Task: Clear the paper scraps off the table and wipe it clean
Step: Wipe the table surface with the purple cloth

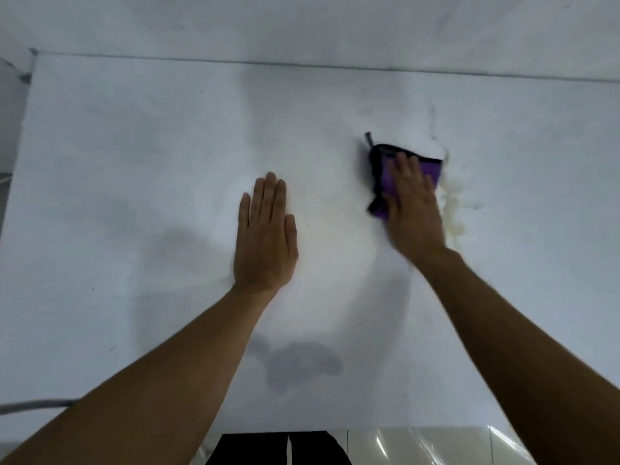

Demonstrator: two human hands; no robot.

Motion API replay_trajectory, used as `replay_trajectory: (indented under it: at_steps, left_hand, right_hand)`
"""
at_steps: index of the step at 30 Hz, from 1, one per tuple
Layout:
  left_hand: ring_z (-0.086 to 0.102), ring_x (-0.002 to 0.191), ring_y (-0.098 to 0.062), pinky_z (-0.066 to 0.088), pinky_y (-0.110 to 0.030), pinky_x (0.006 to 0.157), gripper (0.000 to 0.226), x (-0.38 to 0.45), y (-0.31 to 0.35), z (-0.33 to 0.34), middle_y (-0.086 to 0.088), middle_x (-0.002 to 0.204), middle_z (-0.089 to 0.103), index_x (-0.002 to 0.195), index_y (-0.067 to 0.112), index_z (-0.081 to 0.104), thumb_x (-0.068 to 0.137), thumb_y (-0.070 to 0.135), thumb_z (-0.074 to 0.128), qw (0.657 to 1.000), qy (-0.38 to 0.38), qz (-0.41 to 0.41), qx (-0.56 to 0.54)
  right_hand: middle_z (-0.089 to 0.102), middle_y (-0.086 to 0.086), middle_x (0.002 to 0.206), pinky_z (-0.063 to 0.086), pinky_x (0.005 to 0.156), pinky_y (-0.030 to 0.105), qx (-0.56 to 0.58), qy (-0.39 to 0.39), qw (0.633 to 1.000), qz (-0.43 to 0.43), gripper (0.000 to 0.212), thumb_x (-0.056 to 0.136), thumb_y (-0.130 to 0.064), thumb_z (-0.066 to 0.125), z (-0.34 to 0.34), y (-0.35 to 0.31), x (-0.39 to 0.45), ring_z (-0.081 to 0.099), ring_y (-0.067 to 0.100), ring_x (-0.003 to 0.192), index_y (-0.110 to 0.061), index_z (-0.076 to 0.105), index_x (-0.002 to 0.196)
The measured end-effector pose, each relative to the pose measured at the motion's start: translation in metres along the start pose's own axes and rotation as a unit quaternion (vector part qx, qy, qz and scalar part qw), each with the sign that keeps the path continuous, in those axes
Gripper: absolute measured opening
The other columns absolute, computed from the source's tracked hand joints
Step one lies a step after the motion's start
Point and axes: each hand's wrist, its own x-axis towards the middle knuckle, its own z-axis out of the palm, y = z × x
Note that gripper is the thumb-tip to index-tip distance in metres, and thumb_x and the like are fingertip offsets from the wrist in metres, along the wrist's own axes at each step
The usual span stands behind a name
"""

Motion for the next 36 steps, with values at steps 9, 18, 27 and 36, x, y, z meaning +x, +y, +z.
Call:
replay_trajectory:
  at_steps: [9,18,27,36]
  left_hand:
    - [0.051,0.123,-0.041,0.036,-0.047,0.109,0.044,0.071,0.004,-0.006,-0.022,0.134,0.055,0.130,-0.002,0.054,0.090,0.015,0.047,0.998,0.057,-0.016,-0.006]
    - [0.020,0.152,-0.030,0.014,-0.047,0.125,0.050,0.132,0.020,0.016,-0.016,0.162,0.027,0.152,0.005,0.035,0.105,0.022,0.028,0.997,0.022,0.070,-0.037]
    - [0.036,0.145,-0.035,0.021,-0.047,0.123,0.057,0.135,0.014,0.023,-0.023,0.154,0.040,0.152,-0.002,0.034,0.103,0.028,0.040,0.996,0.018,0.081,-0.045]
    - [0.019,0.153,-0.030,0.014,-0.046,0.125,0.053,0.133,0.020,0.014,-0.018,0.163,0.024,0.154,-0.004,0.025,0.106,0.018,0.027,0.997,0.018,0.067,-0.021]
  right_hand:
    - [0.022,0.006,0.163,0.012,0.123,0.048,-0.003,-0.049,0.991,-0.127,0.060,0.098,-0.020,0.048,0.022,-0.080,0.012,0.010,0.027,0.152,-0.018,0.030,0.155]
    - [0.028,0.014,0.160,0.012,0.123,0.043,-0.005,0.050,0.989,0.140,0.053,0.102,-0.017,0.042,-0.016,0.030,0.050,0.017,0.032,0.151,-0.004,0.032,0.152]
    - [0.030,0.003,0.160,0.009,0.125,0.039,0.029,-0.028,0.993,-0.107,0.058,0.100,-0.033,0.033,0.031,-0.071,0.097,0.017,0.018,0.152,-0.014,0.030,0.154]
    - [0.036,0.008,0.157,0.022,0.115,0.041,-0.020,0.092,0.973,0.209,0.054,0.100,-0.028,0.043,-0.027,0.055,0.116,0.026,0.024,0.148,-0.010,0.037,0.150]
